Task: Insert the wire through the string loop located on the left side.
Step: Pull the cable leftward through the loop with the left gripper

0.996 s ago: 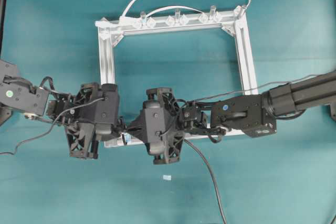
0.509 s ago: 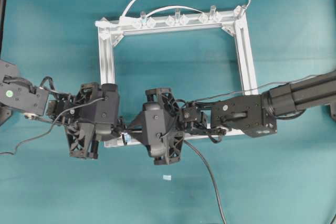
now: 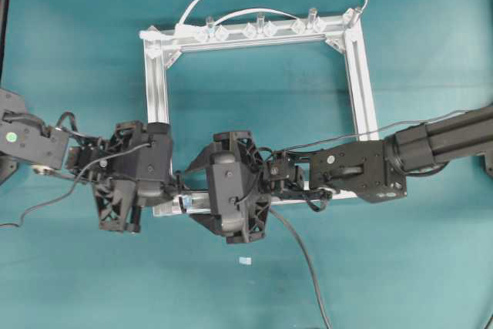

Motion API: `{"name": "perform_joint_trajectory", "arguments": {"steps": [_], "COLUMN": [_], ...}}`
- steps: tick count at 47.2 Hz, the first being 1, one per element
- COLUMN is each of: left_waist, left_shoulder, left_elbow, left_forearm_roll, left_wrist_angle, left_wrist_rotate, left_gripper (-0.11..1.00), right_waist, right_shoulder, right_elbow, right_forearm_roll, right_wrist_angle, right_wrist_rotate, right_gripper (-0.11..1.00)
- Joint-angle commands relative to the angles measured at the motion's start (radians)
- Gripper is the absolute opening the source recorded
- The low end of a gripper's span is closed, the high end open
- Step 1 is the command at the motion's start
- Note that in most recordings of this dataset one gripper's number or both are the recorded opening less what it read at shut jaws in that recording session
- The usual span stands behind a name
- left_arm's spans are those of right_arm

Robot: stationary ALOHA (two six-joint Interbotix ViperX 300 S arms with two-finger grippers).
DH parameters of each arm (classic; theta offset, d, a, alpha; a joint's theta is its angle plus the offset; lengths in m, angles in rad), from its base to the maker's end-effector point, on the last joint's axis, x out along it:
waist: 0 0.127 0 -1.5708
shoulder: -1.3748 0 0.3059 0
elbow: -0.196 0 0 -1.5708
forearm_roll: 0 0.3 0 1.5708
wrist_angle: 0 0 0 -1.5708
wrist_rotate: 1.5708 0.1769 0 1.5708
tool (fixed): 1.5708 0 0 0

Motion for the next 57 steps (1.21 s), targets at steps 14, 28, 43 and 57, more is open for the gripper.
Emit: {"name": "perform_joint_trajectory", "arguments": {"steps": [14, 28, 43, 57], "left_waist": [0.002, 0.002, 0.002, -0.031], "left_shoulder": [-0.233, -0.376, -0.425, -0.414], "left_elbow": [0.098, 0.16, 0.184, 0.201], "left_forearm_roll": [0.002, 0.002, -0.002, -0.008], "left_wrist_angle": [0.123, 0.21, 0.233, 0.276], "left_wrist_rotate": [-0.023, -0.025, -0.025, -0.046], "left_gripper": [0.21, 0.21, 0.21, 0.21], "right_waist": [0.012, 0.012, 0.012, 0.012], "right_shoulder": [-0.021, -0.021, -0.026, -0.031], "right_elbow": [-0.017, -0.015, -0.015, -0.015], "right_forearm_roll": [-0.005, -0.005, -0.005, -0.005], "right_wrist_angle": [-0.005, -0.003, -0.003, -0.003], "right_wrist_rotate": [-0.003, -0.003, -0.003, -0.005], "right_gripper": [0.93, 0.93, 0.93, 0.93]}}
